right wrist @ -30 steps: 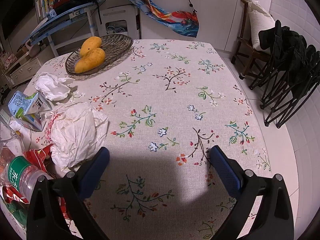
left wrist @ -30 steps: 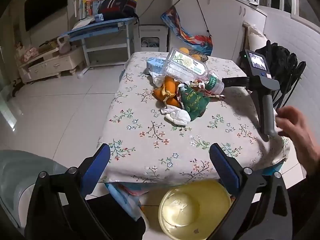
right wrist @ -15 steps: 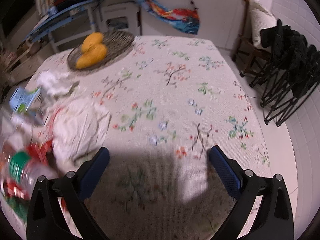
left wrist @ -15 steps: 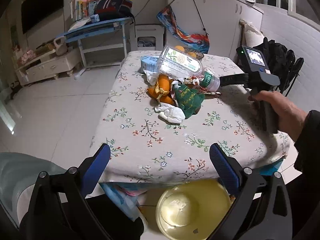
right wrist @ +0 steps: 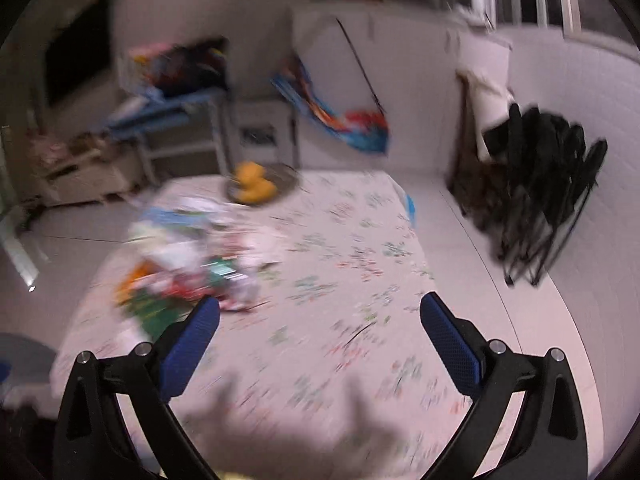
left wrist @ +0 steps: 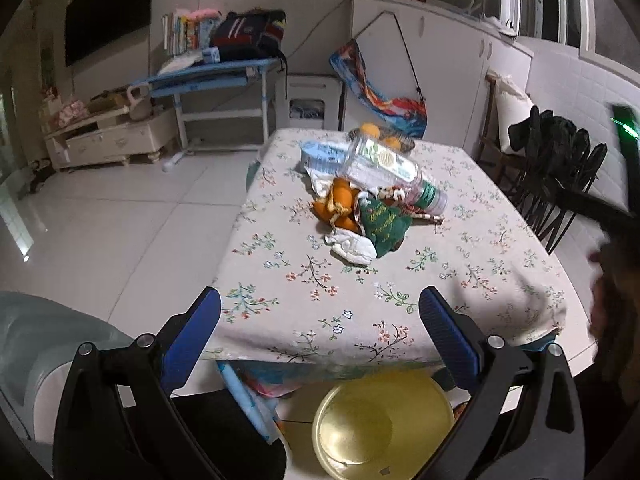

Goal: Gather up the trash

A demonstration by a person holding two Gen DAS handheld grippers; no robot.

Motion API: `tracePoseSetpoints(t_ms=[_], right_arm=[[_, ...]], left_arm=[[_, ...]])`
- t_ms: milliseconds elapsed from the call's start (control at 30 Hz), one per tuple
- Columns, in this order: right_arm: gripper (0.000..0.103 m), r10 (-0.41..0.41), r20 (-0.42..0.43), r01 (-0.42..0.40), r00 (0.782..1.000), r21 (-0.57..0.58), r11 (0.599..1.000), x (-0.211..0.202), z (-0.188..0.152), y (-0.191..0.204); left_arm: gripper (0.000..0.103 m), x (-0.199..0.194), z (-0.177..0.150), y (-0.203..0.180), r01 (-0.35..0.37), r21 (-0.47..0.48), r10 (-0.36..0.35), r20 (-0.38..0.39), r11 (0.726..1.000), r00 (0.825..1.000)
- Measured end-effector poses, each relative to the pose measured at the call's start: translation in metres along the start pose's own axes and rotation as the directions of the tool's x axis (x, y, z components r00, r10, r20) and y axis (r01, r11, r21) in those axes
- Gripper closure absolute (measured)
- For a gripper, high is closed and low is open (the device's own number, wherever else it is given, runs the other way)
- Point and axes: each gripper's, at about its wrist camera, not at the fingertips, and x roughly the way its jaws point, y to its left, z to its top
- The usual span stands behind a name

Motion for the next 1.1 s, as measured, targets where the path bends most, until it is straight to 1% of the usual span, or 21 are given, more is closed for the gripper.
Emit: tracePoseSetpoints(t_ms=[33,133,200,267,367,500,567,600,667,733,800,933,1100], right_arm=[[0.007,0.026,0.018,-0.026,1.000,-0.016,1.000,-0.019,-0.015,0.008],[0.007,0.051,0.066,-0.049,0.997,-0.026,0.998,-0.049,-0.038,0.018],[0.007,0.043,0.121,-0.037,0.992,-0.051,0.998,-0.071,-0.049,0.024],[0.007,0.036,0.187,-0.022,0.982,-0.077,0.997,-0.091,-0.053,0.027],[0.007,0.023,0.247,-0.007,0.969,-0.065,0.998,-0.108,-0.058,0.022],[0.007,-0.002,0.269,0.005,0.963,-0.011,1.000,-0.118,-0.066,0.012],[0.007,-0.008,0.284,0.010,0.959,-0.006,1.000,-0.124,-0.074,0.015],[0.007,-0.015,0.287,0.019,0.958,-0.012,1.000,-0.125,-0.076,0.017],[0.007,-0.016,0.292,0.023,0.956,-0.020,1.000,-0.128,-0.082,0.019],[0.007,-0.017,0.292,0.026,0.956,-0.026,0.999,-0.123,-0.081,0.021],[0.007,-0.027,0.296,0.040,0.955,-0.038,0.998,-0.118,-0.080,0.025],[0.007,-0.036,0.306,0.057,0.951,-0.058,0.997,-0.116,-0.086,0.027],[0.007,-0.044,0.303,0.065,0.952,-0.058,0.996,-0.113,-0.086,0.026]], left_arm=[[0.007,-0.008,-0.001,0.001,0.000,0.004,0.000,0.014,1.000,1.000],[0.007,-0.028,-0.008,0.004,-0.005,0.008,0.004,0.053,1.000,0.999],[0.007,-0.038,-0.013,0.005,-0.007,0.012,0.006,0.071,1.000,0.997],[0.007,-0.052,-0.017,0.006,-0.011,0.026,0.009,0.091,1.000,0.996],[0.007,-0.069,-0.020,0.006,-0.025,0.043,0.019,0.128,0.999,0.992],[0.007,-0.091,-0.022,0.011,-0.050,0.063,0.038,0.172,0.997,0.984],[0.007,-0.101,-0.026,0.016,-0.068,0.068,0.054,0.201,0.995,0.978],[0.007,-0.104,-0.028,0.018,-0.065,0.064,0.051,0.206,0.996,0.977],[0.007,-0.104,-0.030,0.025,-0.028,0.041,0.019,0.196,0.999,0.980],[0.007,-0.102,-0.028,0.028,-0.005,0.023,0.001,0.192,1.000,0.981],[0.007,-0.097,-0.027,0.028,-0.001,0.015,-0.002,0.184,1.000,0.983],[0.007,-0.093,-0.025,0.024,-0.001,0.023,-0.003,0.195,1.000,0.981],[0.007,-0.086,-0.021,0.020,-0.002,0.021,-0.003,0.195,1.000,0.981]])
